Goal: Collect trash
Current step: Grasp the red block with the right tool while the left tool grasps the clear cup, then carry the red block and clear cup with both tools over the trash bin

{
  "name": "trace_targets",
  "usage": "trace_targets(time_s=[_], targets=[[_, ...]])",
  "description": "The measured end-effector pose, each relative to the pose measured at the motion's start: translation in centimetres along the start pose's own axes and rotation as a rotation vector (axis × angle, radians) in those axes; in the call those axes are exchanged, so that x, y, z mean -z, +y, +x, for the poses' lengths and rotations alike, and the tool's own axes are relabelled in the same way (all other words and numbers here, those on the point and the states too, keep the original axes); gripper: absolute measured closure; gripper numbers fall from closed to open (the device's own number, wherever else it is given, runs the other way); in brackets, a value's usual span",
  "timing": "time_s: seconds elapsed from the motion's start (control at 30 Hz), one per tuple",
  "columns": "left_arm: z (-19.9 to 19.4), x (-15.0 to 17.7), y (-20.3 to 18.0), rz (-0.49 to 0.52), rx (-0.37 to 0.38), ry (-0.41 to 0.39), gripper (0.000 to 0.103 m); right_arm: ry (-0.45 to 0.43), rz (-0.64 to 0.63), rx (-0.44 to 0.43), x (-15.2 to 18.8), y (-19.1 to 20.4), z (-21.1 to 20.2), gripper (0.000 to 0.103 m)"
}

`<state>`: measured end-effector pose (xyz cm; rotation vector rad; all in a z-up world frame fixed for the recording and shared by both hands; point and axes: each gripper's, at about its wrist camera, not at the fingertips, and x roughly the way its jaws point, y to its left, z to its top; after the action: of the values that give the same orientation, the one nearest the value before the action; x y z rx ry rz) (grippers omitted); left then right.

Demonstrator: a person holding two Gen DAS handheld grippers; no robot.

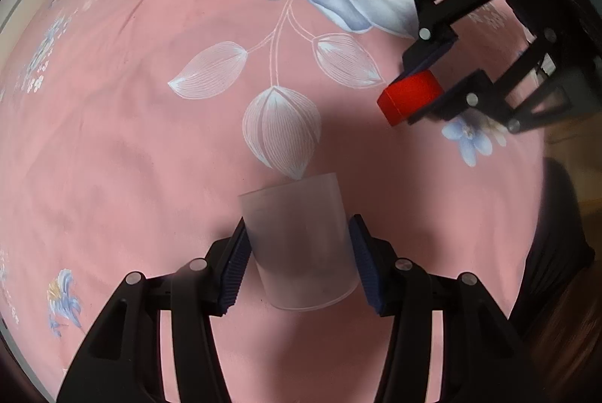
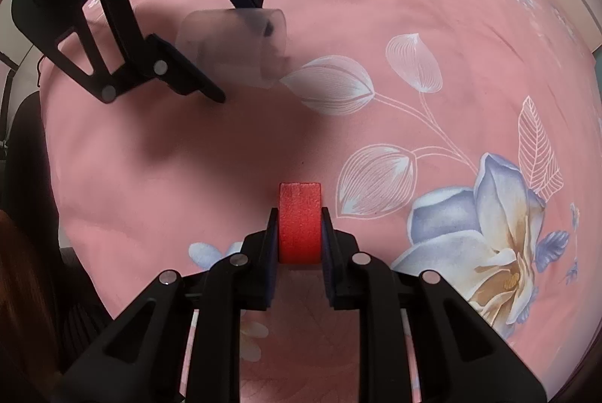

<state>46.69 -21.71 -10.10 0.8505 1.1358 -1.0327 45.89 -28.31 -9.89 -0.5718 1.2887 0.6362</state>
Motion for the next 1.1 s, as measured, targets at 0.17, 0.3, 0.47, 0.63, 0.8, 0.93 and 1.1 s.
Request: trace_targets(time_s=[0.17, 0.3, 0.47, 0.63, 0.8, 0.93, 1.1], targets=[[-1.1, 1.3, -1.1, 0.022, 0.0, -0.006, 0.049, 0.024, -0.013, -0.005, 0.4, 0.5, -0.5, 0.082], [-2.1, 2.2, -1.5, 0.025, -0.002, -0.01, 0.049, 0.048, -0.031, -0.016, 0.7, 1.1, -1.1, 0.082], [-3.8, 3.7, -1.9, 0.044, -0.007, -0.014, 0.049, 0.068, -0.059, -0.011, 0.7, 2.4, -2.3, 0.082], [-5.5, 5.0, -3.1, 0.065, -0.02, -0.014, 0.049, 0.08, -0.096, 0.002, 0.5, 4.1, -3.9, 0.082], [-7.8, 6.2, -3.6, 0.078, -0.037, -0.01, 0.049, 0.083, -0.126, 0.013, 0.2, 5.9, -5.6, 0.082], [-8.9, 7.2, -4.3, 0.088, -0.053, -0.006, 0.049, 0.09, -0.156, 0.019, 0.1, 8.6, -6.9, 0.082], [-10.5, 9.0, -5.4, 0.081, -0.071, -0.011, 0.049, 0.098, -0.18, 0.036, 0.2, 10.8, -8.2, 0.082]])
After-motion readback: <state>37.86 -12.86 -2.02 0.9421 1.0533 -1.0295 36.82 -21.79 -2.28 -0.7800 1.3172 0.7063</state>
